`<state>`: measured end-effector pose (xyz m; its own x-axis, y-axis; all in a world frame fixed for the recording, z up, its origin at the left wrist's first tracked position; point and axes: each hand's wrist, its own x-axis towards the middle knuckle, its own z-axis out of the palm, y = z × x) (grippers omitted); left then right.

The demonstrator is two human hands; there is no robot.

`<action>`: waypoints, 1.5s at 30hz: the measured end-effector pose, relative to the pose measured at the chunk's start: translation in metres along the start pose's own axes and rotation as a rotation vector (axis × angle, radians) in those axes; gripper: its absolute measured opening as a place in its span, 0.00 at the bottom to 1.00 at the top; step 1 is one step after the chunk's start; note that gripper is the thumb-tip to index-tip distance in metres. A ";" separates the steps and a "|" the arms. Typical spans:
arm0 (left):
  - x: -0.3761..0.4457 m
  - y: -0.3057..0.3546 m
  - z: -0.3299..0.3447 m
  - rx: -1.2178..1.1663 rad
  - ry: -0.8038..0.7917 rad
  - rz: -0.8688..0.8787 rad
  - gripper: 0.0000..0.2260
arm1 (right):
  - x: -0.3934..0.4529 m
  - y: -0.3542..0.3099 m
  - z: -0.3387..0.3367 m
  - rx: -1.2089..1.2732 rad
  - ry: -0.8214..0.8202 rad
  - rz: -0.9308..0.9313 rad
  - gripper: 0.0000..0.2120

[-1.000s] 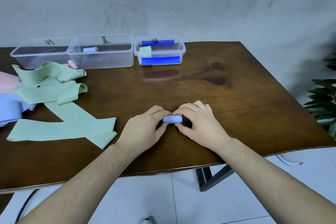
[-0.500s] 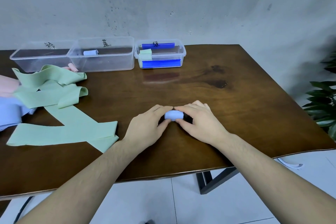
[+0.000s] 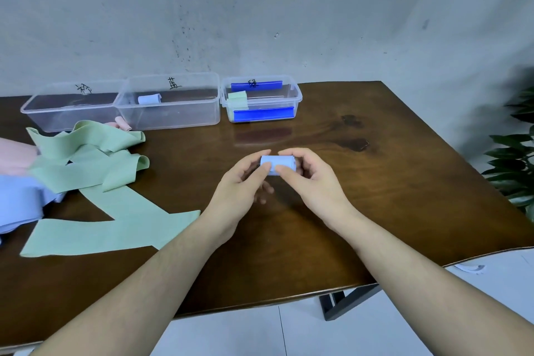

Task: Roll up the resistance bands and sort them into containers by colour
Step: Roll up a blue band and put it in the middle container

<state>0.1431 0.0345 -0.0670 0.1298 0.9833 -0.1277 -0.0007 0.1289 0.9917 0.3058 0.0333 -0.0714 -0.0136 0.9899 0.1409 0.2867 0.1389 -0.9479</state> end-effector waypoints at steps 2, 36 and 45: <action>0.001 0.004 -0.004 -0.318 -0.044 -0.109 0.13 | 0.003 -0.006 0.009 0.023 0.046 -0.036 0.12; 0.038 0.067 -0.095 -0.099 0.165 0.037 0.18 | 0.129 -0.059 0.053 -0.124 -0.490 -0.373 0.20; 0.051 0.089 -0.162 -0.341 0.253 0.007 0.17 | 0.172 -0.080 0.105 0.145 -0.510 -0.162 0.14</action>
<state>-0.0112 0.1168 0.0117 -0.1185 0.9794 -0.1633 -0.3338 0.1156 0.9355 0.1801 0.1956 -0.0014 -0.5194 0.8383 0.1657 0.1080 0.2567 -0.9604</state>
